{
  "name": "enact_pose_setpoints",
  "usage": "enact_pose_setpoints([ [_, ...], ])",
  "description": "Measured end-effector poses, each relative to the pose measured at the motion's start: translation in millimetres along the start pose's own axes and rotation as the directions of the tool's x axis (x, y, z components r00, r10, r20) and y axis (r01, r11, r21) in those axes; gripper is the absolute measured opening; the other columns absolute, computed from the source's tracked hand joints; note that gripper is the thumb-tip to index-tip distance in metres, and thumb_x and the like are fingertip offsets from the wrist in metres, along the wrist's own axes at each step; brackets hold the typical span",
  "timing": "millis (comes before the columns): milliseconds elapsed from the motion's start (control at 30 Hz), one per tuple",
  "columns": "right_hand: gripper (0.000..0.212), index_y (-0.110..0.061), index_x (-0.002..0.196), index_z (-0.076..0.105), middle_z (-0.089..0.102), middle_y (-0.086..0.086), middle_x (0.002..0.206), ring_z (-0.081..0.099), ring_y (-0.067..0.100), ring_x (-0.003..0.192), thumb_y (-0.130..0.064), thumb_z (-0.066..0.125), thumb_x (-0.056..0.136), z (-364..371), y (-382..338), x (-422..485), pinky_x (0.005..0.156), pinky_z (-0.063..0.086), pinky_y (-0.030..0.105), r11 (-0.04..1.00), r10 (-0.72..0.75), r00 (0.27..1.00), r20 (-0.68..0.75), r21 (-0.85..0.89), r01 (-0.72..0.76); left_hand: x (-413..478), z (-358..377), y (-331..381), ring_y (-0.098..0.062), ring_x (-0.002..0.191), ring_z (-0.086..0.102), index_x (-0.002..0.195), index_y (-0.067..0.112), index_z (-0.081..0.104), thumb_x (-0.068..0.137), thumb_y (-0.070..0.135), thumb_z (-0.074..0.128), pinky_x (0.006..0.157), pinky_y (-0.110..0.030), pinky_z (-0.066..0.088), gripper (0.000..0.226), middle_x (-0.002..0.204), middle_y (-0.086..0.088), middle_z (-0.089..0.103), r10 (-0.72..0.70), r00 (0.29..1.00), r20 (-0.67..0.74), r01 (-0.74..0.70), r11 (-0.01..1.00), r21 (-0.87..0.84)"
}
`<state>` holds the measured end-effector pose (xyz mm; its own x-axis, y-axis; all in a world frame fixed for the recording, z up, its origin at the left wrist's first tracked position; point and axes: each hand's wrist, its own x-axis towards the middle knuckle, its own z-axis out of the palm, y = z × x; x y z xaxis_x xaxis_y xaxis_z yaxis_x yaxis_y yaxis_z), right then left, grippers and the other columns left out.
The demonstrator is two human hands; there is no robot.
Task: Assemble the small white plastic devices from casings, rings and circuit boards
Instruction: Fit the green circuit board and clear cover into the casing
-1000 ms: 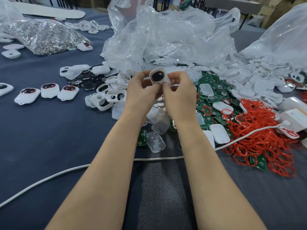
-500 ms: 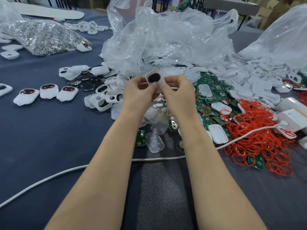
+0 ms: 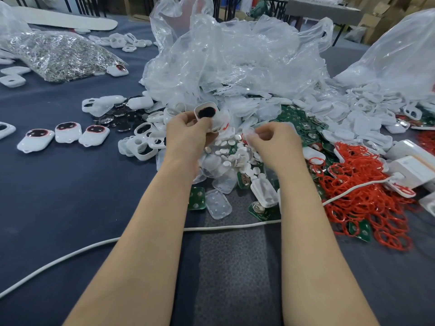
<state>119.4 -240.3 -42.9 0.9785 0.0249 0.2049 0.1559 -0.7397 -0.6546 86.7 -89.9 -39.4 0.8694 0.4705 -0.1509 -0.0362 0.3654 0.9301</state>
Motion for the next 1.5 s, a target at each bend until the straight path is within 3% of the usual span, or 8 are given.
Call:
enact_pose_setpoints([
  [267,0.029,-0.009,0.115,0.059,0.062,0.008,0.113,0.057,0.024,0.106,-0.021,0.062,0.089,8.9,-1.5,2.4,0.089,0.046,0.034,1.000,0.029,0.999,0.014,-0.005,-0.029,-2.0,0.8,-0.5,-0.010,0.061,0.067,0.086,0.015,0.057,0.090,0.000,0.060,0.061,-0.018,0.055,0.015,0.090,-0.006,0.065,-0.031,0.999,0.032,0.031,0.999,-0.016],
  [500,0.007,-0.018,0.089,0.058,0.059,-0.005,0.081,0.059,0.014,0.074,-0.018,0.065,0.087,-0.1,-2.7,-0.5,0.068,0.050,0.028,0.957,0.076,0.997,-0.028,0.281,-0.065,-3.1,3.2,-0.4,-0.012,0.062,0.066,0.091,0.015,0.057,0.095,0.011,0.057,0.075,-0.028,0.059,0.005,0.102,-0.008,0.063,-0.067,0.997,0.042,0.068,0.998,-0.017],
  [600,0.010,-0.010,0.098,0.065,0.068,0.012,0.094,0.066,0.023,0.080,-0.015,0.065,0.089,-1.9,-5.5,-0.3,0.073,0.056,0.030,0.876,0.122,0.993,0.008,0.469,-0.111,-3.4,4.2,0.2,-0.013,0.064,0.065,0.089,0.014,0.057,0.097,0.011,0.052,0.074,-0.027,0.059,0.009,0.094,-0.006,0.063,-0.071,0.996,0.048,0.073,0.996,-0.050],
  [800,0.019,-0.003,0.106,0.067,0.069,0.005,0.085,0.063,0.014,0.072,-0.012,0.064,0.090,-1.3,-14.5,-0.2,0.069,0.056,0.021,0.678,0.100,0.988,0.121,0.719,-0.157,-6.3,6.1,2.4,-0.011,0.062,0.065,0.090,0.011,0.057,0.097,0.011,0.052,0.067,-0.024,0.059,0.008,0.090,-0.005,0.063,-0.075,0.995,0.067,0.079,0.995,-0.053],
  [1000,0.004,-0.017,0.090,0.070,0.062,-0.016,0.060,0.052,-0.005,0.050,-0.014,0.069,0.086,0.3,-17.0,-1.5,0.052,0.043,0.011,0.669,0.076,0.994,0.078,0.736,-0.109,-9.3,9.8,0.3,-0.014,0.067,0.065,0.096,0.010,0.057,0.097,0.011,0.051,0.066,-0.023,0.059,0.006,0.090,-0.006,0.063,-0.072,0.993,0.092,0.075,0.997,-0.028],
  [1133,0.010,-0.015,0.083,0.064,0.061,-0.010,0.056,0.053,0.004,0.047,-0.006,0.067,0.087,2.4,-19.0,-3.1,0.052,0.047,0.016,0.615,0.067,0.997,0.046,0.784,-0.077,-10.0,10.5,-1.9,-0.009,0.061,0.066,0.089,0.016,0.058,0.097,0.010,0.051,0.062,-0.019,0.057,0.012,0.088,-0.003,0.064,-0.075,0.991,0.112,0.076,0.997,-0.002],
  [1267,0.012,-0.012,0.079,0.063,0.063,-0.005,0.057,0.057,0.006,0.049,-0.005,0.066,0.087,2.7,-19.7,-3.7,0.056,0.053,0.019,0.590,0.090,0.995,0.031,0.804,-0.079,-9.5,10.2,-3.7,-0.008,0.055,0.066,0.088,0.017,0.059,0.095,0.012,0.053,0.076,-0.029,0.059,0.010,0.089,-0.005,0.066,-0.081,0.988,0.131,0.074,0.995,0.060],
  [1500,0.012,-0.017,0.078,0.065,0.063,-0.006,0.059,0.056,0.001,0.048,-0.010,0.066,0.088,0.2,-20.3,-4.6,0.052,0.047,0.017,0.698,0.104,0.986,-0.134,0.715,0.023,-8.7,10.1,-4.7,-0.013,0.062,0.067,0.092,0.017,0.059,0.096,0.013,0.053,0.085,-0.036,0.058,0.008,0.098,-0.007,0.066,-0.107,0.983,0.149,0.095,0.992,0.084],
])
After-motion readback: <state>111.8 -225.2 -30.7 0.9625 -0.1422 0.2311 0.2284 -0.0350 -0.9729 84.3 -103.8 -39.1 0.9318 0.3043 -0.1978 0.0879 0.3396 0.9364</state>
